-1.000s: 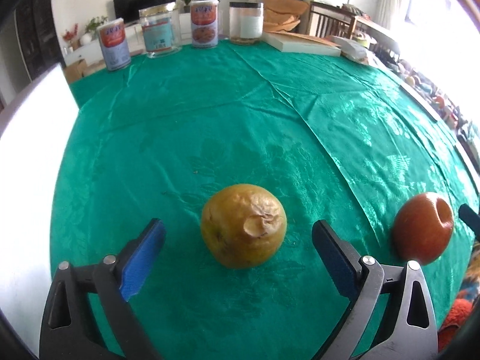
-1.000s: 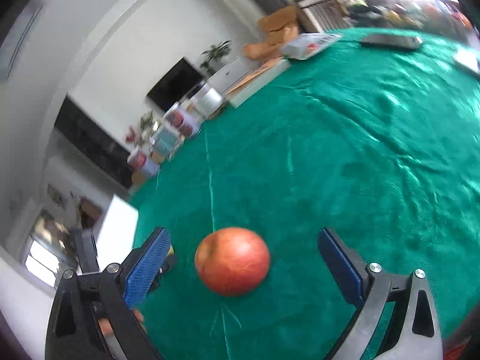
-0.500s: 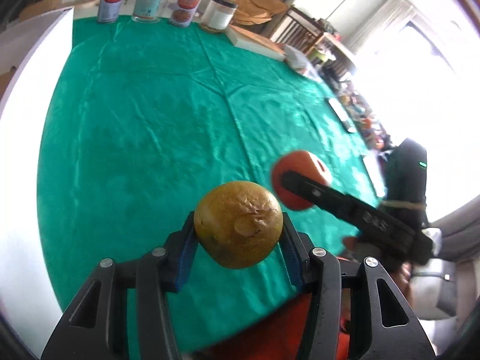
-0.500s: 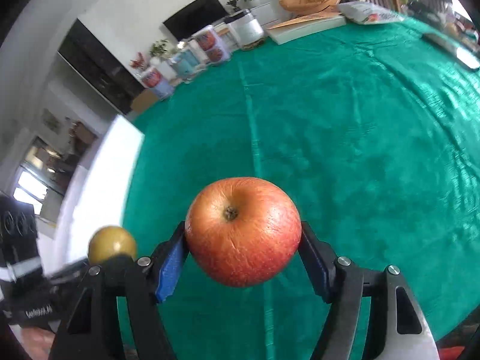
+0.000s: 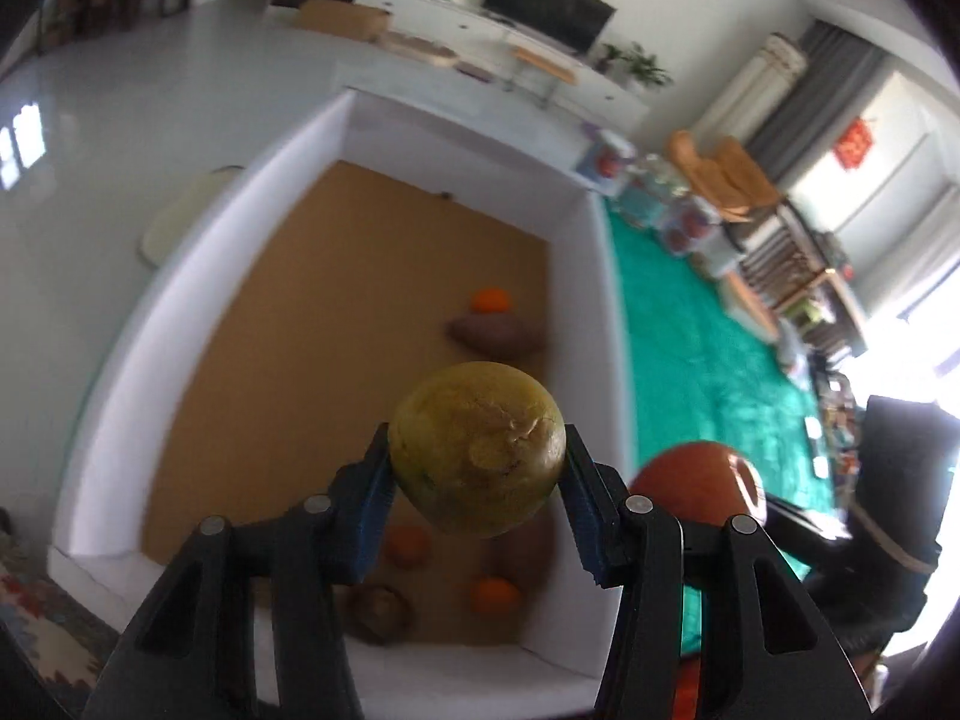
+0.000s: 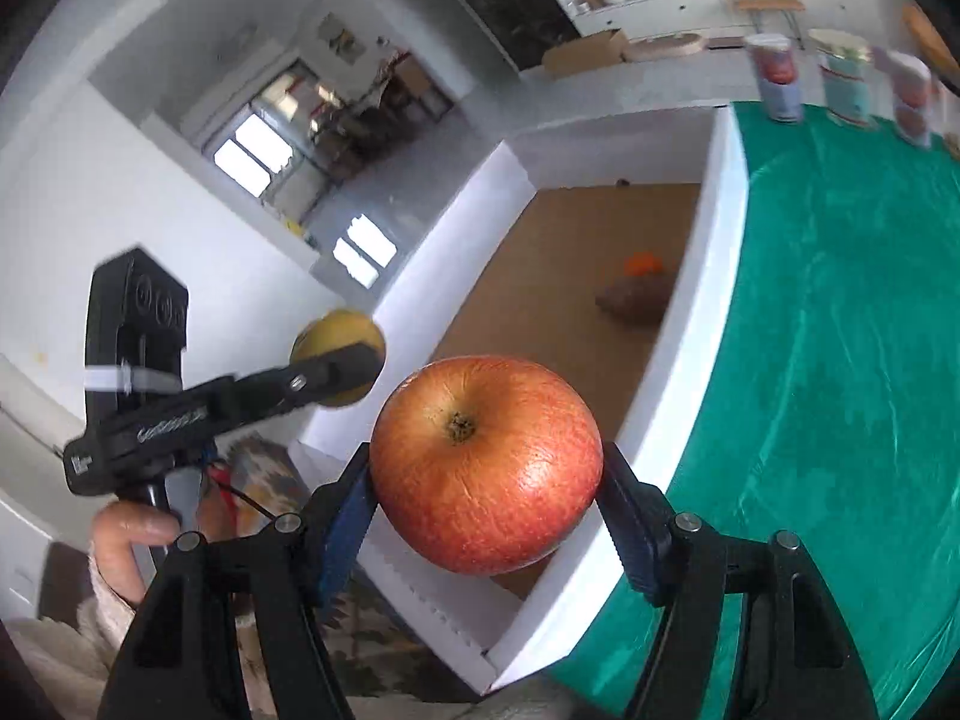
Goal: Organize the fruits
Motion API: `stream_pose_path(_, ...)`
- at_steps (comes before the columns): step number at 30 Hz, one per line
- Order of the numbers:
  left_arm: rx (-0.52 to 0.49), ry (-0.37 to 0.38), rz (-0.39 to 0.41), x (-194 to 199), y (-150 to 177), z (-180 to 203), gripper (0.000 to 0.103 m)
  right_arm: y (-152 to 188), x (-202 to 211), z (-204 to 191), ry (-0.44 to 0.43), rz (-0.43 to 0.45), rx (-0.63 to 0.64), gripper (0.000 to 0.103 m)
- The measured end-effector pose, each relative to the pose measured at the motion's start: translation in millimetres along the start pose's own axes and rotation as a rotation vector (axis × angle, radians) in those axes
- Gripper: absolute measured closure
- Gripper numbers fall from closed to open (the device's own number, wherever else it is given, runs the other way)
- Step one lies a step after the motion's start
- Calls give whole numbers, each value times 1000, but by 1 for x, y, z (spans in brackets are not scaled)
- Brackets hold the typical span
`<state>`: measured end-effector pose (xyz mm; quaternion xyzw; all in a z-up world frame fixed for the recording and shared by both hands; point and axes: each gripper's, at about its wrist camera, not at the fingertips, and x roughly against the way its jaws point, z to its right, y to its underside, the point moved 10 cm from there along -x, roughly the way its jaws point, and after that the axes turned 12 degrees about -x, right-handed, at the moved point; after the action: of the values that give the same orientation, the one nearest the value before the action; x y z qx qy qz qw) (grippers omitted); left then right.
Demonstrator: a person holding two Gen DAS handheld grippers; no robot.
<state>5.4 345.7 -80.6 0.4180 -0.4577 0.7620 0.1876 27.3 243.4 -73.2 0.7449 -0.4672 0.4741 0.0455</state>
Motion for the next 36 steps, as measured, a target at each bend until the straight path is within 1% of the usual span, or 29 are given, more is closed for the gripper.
stream_pose_path(1,8,-42,-31,-16,3,-13,50,-2,-19,0,59,-21,33,33)
stream_pose_path(3,31,-61,-86,-43,12,-29,50,-5,-50,6,169,-46,81,33)
stream_pose_path(5,46,-76,-140,-60,20,-42,50,-4,-75,8,244,-75,120,33)
stream_pose_path(7,38,-114,-155,-67,23,-51,49,-5,-87,4,316,-56,197,32)
stream_pose_path(8,32,-139,-148,-66,23,-55,46,-6,-91,3,334,-56,222,32)
stream_pose_path(9,27,-154,-136,-65,21,-56,43,-7,-94,3,326,-56,219,32)
stream_pose_path(10,19,-173,-123,-63,18,-59,34,-9,-93,1,303,-39,202,30)
stream_pose_path(11,9,-199,-104,-58,16,-61,26,-11,-88,-1,279,-8,182,22)
stream_pose_path(12,-2,-226,-81,-51,14,-61,23,-13,-81,-2,262,20,162,17)
stream_pose_path(13,-17,-252,-54,-43,12,-61,18,-16,-73,0,253,45,140,9)
stream_pose_path(14,-36,-276,-29,-34,11,-60,12,-18,-63,1,252,69,118,7)
stream_pose_path(16,-87,-326,32,-13,8,-52,7,-20,-40,6,264,108,87,6)
stream_pose_path(17,-110,-352,67,-1,8,-49,7,-19,-27,8,277,125,78,4)
stream_pose_path(19,-155,-401,143,21,6,-41,4,-12,-4,10,303,151,74,0)
stream_pose_path(20,-173,-423,180,33,7,-36,2,-9,10,11,317,157,74,0)
stream_pose_path(21,-189,-450,210,41,8,-29,1,-3,22,12,329,162,80,0)
stream_pose_path(22,-201,-476,222,47,12,-24,1,4,29,12,338,168,84,0)
stream_pose_path(24,-201,-479,212,49,17,-15,1,21,39,13,361,168,82,0)
stream_pose_path(27,-151,-488,187,56,31,-15,1,36,45,16,390,148,58,0)
stream_pose_path(29,-149,-494,152,53,36,-12,1,42,43,15,406,150,51,0)
stream_pose_path(32,-149,-447,99,49,42,-13,1,46,44,7,385,147,50,0)
stream_pose_path(34,-146,-444,89,51,44,-15,1,48,44,0,384,146,56,0)
stream_pose_path(36,-148,-462,95,53,45,-18,1,46,39,-4,393,137,71,0)
